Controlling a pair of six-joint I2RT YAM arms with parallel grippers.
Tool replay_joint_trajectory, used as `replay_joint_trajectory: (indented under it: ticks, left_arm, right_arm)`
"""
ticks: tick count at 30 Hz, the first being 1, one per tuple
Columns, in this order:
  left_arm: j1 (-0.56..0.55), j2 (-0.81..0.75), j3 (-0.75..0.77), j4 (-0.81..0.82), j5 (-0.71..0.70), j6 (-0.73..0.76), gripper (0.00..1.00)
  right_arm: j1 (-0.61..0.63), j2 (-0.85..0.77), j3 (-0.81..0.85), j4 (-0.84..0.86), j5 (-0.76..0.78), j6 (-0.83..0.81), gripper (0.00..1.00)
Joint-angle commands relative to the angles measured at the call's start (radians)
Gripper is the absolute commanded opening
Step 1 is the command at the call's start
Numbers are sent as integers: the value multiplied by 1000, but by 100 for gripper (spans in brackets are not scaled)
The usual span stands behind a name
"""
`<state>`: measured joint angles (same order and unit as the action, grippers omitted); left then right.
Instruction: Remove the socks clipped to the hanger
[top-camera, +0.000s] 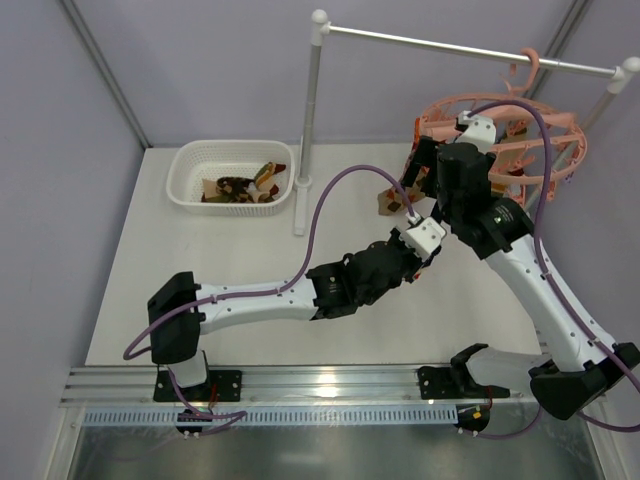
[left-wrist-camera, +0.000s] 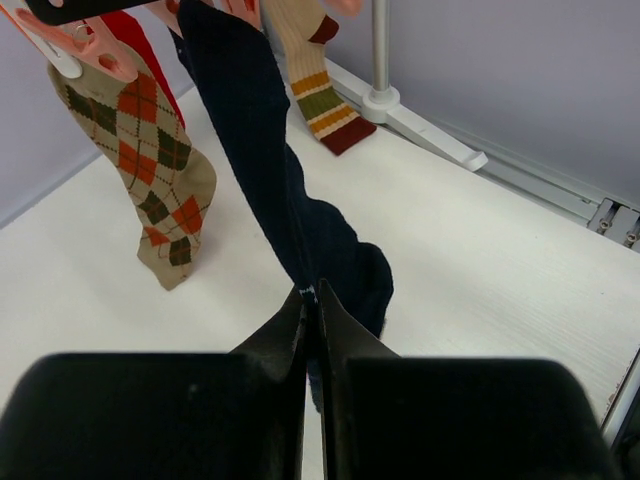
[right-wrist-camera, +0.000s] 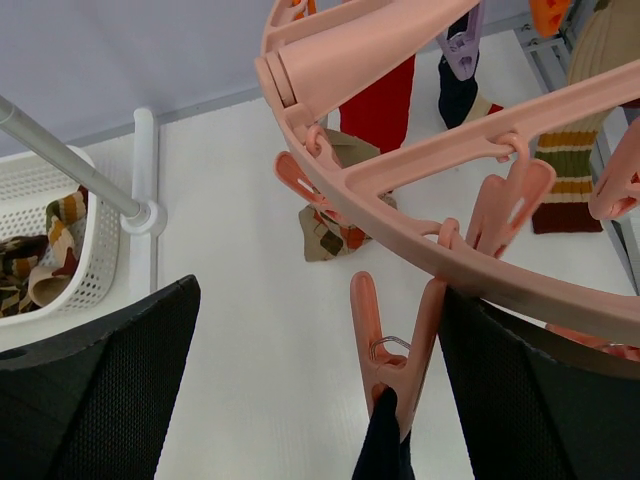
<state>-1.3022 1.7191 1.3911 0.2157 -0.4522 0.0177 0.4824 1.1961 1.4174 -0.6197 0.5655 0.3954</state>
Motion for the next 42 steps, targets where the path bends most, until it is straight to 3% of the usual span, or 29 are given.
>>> replay_joint_trajectory:
  ticks: [1, 6, 11, 14, 15, 17, 18, 21, 22, 26, 31, 34, 36, 39, 42]
  left_arm:
    - [-12, -33, 3, -4, 6, 11, 0]
    - [-12, -36, 3, -7, 9, 7, 0]
    - [-16, -46, -1, -9, 10, 7, 0]
    - [-19, -50, -3, -7, 9, 8, 0]
    - [-20, -50, -3, -7, 10, 8, 0]
    - [-22, -50, -4, -7, 9, 8, 0]
    - [-22, -53, -6, -6, 9, 8, 0]
    - [-25, -56, -10, -6, 9, 7, 0]
    - [-25, -58, -12, -4, 9, 8, 0]
    - [-26, -59, -15, -3, 4, 7, 0]
    - [-26, -52, -15, -10, -26, 16, 0]
    - [-23, -44, -15, -18, -54, 25, 0]
    - [-17, -44, -20, -24, -59, 22, 0]
    - [36, -73, -58, -30, -25, -45, 0]
    - [79, -105, -79, -24, 9, -90, 0]
  right_arm:
    - [-1, -38, 17, 38, 57, -33, 98]
    - [-1, -26, 20, 32, 85, -40, 96]
    - [1, -15, 17, 23, 132, -46, 82]
    - [1, -9, 14, 21, 161, -50, 66]
    - [1, -4, 14, 21, 166, -50, 53]
    - [1, 2, 15, 17, 187, -53, 40]
    - [1, 8, 18, 14, 198, -55, 27]
    - [1, 19, 18, 3, 227, -55, 8]
    - [-1, 19, 18, 0, 229, -55, 4]
    - [-1, 13, 6, 3, 229, -50, 4]
    - [1, -9, -18, 23, 209, -50, 4]
    - [-1, -38, -52, 61, 154, -61, 47]
    - [-1, -62, -81, 77, 131, -61, 82]
    - [1, -104, -130, 101, 67, -66, 96]
    - [-1, -124, -162, 116, 44, -67, 99]
